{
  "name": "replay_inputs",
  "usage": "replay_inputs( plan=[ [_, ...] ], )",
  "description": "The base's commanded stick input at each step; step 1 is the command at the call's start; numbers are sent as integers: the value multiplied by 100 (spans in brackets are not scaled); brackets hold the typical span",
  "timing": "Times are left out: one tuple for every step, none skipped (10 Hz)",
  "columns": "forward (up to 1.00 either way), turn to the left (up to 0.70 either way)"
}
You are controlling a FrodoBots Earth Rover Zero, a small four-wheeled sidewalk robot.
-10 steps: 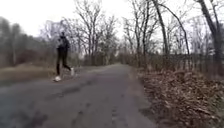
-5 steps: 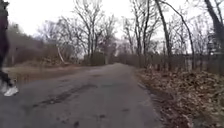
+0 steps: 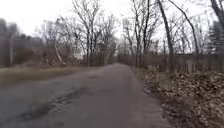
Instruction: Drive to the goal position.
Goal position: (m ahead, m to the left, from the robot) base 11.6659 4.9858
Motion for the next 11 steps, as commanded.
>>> replay_inputs(
  plan=[
    [100, 0],
    [100, 0],
    [100, 0],
    [100, -36],
    [100, -24],
    [100, -13],
    [100, -1],
    [100, 0],
    [100, 0],
    [100, 0],
    [100, 0]
  ],
)
